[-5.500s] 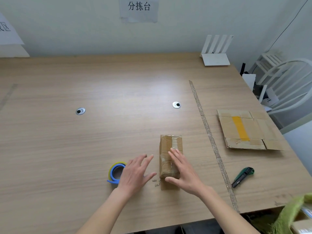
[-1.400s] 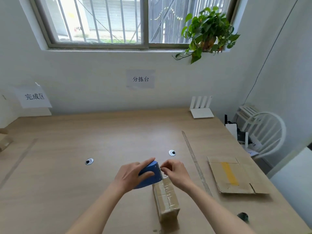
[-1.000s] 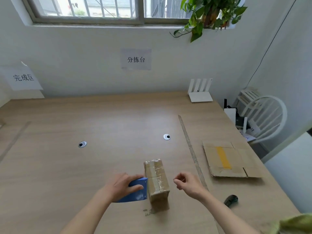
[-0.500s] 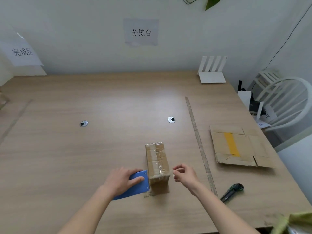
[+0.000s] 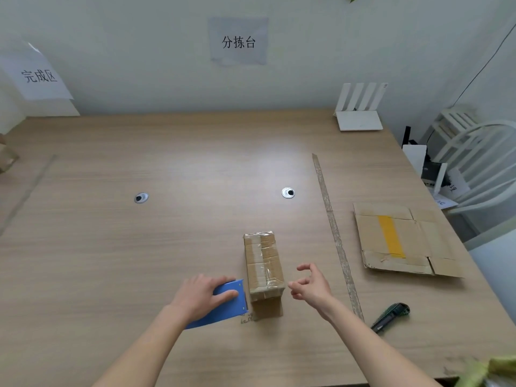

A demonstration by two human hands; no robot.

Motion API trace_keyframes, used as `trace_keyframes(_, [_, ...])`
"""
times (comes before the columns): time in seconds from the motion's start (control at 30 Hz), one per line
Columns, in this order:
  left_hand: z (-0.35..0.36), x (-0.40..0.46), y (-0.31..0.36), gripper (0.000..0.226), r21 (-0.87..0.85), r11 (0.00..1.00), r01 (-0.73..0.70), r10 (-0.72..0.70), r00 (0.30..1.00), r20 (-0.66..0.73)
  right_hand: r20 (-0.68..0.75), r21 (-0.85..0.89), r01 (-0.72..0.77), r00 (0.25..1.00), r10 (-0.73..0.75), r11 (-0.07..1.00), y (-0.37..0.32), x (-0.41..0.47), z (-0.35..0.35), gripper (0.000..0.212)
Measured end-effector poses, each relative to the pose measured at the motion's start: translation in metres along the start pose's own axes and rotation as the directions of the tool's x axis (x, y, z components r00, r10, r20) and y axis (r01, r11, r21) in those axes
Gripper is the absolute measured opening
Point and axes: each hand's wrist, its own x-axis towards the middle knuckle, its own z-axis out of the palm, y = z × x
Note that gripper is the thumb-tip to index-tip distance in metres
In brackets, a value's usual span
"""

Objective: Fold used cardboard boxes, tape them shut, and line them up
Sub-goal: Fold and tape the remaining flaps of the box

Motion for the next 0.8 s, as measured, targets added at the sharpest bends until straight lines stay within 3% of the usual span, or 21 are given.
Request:
trace_keyframes(0.3, [0.009, 0.011, -0.006, 0.050, -0.018, 1.000, 0.014, -0.014, 1.000, 0.016, -0.029, -0.092, -0.027, 0.999, 0.025, 0.995, 0.008, 0.009, 0.009, 0.034])
trace_keyframes(0.67, [0.013, 0.014, -0.007, 0.050, -0.079, 0.996, 0.035, -0.034, 0.999, 0.016, -0.039, -0.081, -0.152, 0.988, 0.150, 0.985, 0.010, 0.019, 0.022, 0.030])
trace_keyframes(0.8, [0.013, 0.014, -0.008, 0.051, -0.085, 0.996, 0.034, -0.033, 0.999, 0.016, -0.122, -0.355, -0.099, 0.991, 0.059, 0.930, 0.009, 0.017, 0.015, 0.036])
